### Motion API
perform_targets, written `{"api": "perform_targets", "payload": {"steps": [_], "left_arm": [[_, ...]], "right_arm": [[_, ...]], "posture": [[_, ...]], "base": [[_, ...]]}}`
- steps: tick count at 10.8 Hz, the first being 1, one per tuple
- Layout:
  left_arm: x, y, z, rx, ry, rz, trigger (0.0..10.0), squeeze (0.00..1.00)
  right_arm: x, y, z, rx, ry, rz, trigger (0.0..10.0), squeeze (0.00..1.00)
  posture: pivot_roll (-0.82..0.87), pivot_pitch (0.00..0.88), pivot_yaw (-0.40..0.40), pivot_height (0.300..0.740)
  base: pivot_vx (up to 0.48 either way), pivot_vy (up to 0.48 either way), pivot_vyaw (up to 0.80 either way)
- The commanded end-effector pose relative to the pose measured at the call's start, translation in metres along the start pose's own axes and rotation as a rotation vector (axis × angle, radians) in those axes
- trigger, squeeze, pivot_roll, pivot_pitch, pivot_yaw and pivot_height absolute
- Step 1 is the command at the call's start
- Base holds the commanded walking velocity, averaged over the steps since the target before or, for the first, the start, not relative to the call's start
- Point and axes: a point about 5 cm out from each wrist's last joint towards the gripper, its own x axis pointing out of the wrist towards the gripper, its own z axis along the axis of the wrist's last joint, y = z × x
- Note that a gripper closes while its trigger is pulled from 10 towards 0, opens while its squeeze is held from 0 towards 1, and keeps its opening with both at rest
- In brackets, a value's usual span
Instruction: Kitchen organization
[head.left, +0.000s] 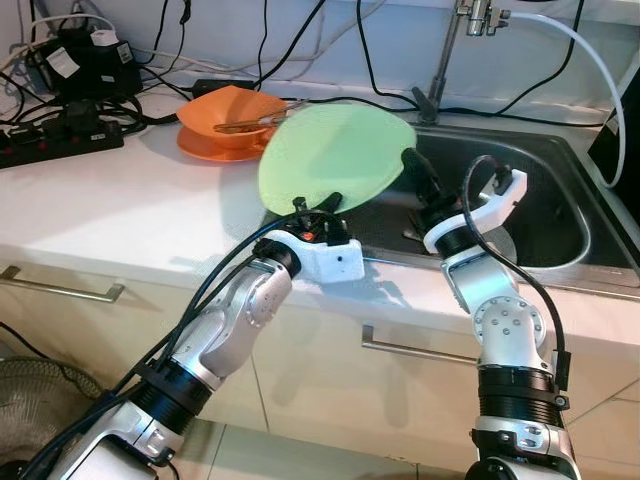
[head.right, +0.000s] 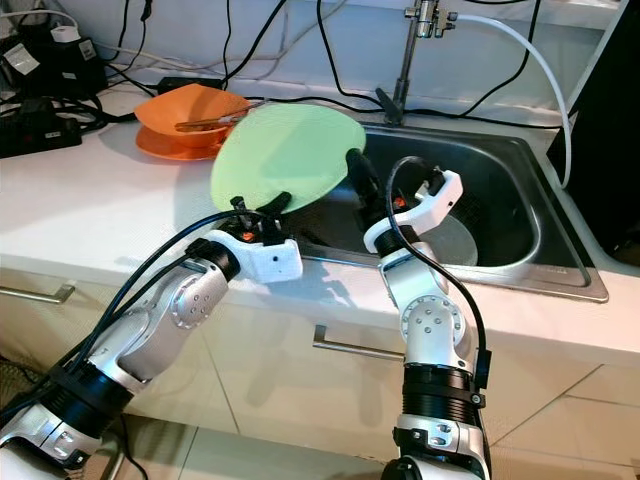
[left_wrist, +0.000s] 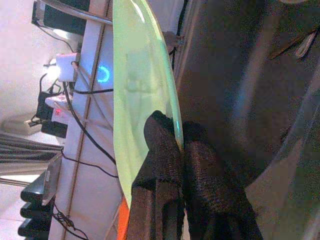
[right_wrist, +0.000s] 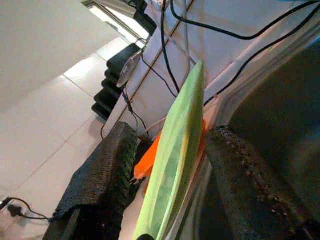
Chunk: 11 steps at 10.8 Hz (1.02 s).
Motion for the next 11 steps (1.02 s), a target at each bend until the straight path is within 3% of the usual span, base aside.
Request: {"api": "perform_targets", "payload": {"steps": [1, 11], "left_arm": [[0.001, 0.010, 0.007, 0.013, -0.039, 0.032, 10.0, 0.00], [-0.001, 0.009, 0.015, 0.007, -0.111, 0.020, 10.0, 0.00]], "right_arm": [[0.002, 0.006, 0.000, -0.016, 0.012, 0.020, 10.0, 0.00], [0.010, 0.001, -0.011, -0.067, 0.052, -0.007, 10.0, 0.00]], "posture": [[0.19, 0.003, 0.009, 0.740], [0.20, 0.002, 0.005, 0.740]], "base": [[0.000, 0.000, 0.00], [0.000, 0.000, 0.00]]}}
